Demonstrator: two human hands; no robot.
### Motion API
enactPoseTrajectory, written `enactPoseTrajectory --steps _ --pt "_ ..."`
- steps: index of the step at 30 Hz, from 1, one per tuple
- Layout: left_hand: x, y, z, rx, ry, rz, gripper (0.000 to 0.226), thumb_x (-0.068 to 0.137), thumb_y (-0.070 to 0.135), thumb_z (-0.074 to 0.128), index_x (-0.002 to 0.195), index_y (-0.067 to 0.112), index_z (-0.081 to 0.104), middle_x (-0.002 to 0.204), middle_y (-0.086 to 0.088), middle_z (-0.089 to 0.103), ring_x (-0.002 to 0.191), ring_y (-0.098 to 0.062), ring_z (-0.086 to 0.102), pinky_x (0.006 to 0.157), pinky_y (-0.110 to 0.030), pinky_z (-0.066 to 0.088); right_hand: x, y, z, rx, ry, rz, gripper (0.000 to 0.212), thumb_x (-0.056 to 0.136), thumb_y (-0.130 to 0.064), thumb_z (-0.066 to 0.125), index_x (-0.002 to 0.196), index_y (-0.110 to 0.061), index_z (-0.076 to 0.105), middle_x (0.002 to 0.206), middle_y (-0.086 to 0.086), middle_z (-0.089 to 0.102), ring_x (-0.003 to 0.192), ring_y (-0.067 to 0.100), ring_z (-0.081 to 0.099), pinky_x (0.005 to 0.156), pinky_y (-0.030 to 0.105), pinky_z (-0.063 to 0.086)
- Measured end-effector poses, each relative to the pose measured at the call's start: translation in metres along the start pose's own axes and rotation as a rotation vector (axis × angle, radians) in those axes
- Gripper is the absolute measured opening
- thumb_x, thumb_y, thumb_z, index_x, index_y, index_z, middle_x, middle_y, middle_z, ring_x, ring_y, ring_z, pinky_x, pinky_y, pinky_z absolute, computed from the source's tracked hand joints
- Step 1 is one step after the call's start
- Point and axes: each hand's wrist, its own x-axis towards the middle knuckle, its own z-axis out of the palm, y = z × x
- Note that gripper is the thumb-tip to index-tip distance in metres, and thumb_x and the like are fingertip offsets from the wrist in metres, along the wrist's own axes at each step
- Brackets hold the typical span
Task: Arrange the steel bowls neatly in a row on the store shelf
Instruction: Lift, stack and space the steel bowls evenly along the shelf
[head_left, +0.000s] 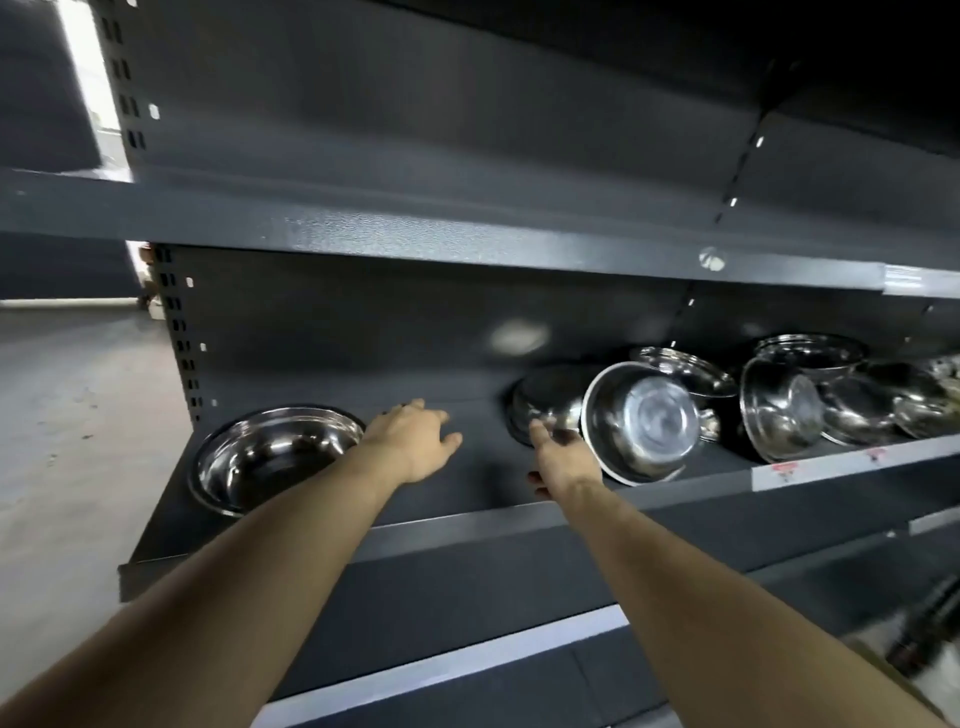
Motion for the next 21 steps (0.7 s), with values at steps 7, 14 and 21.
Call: enactPoseTrajectory --steps 7,14,21 --pt "0.012 0.059 0.013 -0.02 -0.047 0.118 0.054 0.1 0.051 0.038 0.148 0.026 0.042 0.158 -0.006 0.034 0.143 -0.027 0.036 0.114 -0.041 0.033 0.012 0.013 -0.051 0.018 0.085 0.015 0.052 0.095 -0.049 0.056 0.132 -0.013 0.053 0.092 0.002 0.066 0.084 0.03 0.073 0.058 0.031 0.057" --pt "0.032 0.122 0.021 -0.015 -0.037 0.151 0.047 0.099 0.049 0.039 0.139 0.028 0.052 0.142 0.001 0.05 0.131 -0.024 0.048 0.103 -0.039 0.043 0.052 0.025 -0.113 -0.001 0.122 0.044 0.069 0.096 -0.05 0.053 0.152 -0.013 0.036 0.129 0.011 0.057 0.096 0.03 0.068 0.059 0.032 0.057" --pt "0.062 0.186 0.034 -0.044 -0.009 0.079 0.046 0.098 0.049 0.041 0.136 0.025 0.052 0.137 -0.003 0.053 0.126 -0.027 0.051 0.099 -0.039 0.044 0.104 0.043 -0.173 -0.027 0.095 0.028 0.074 0.094 -0.053 0.054 0.149 -0.007 0.039 0.139 0.016 0.058 0.124 0.038 0.059 0.106 0.05 0.048"
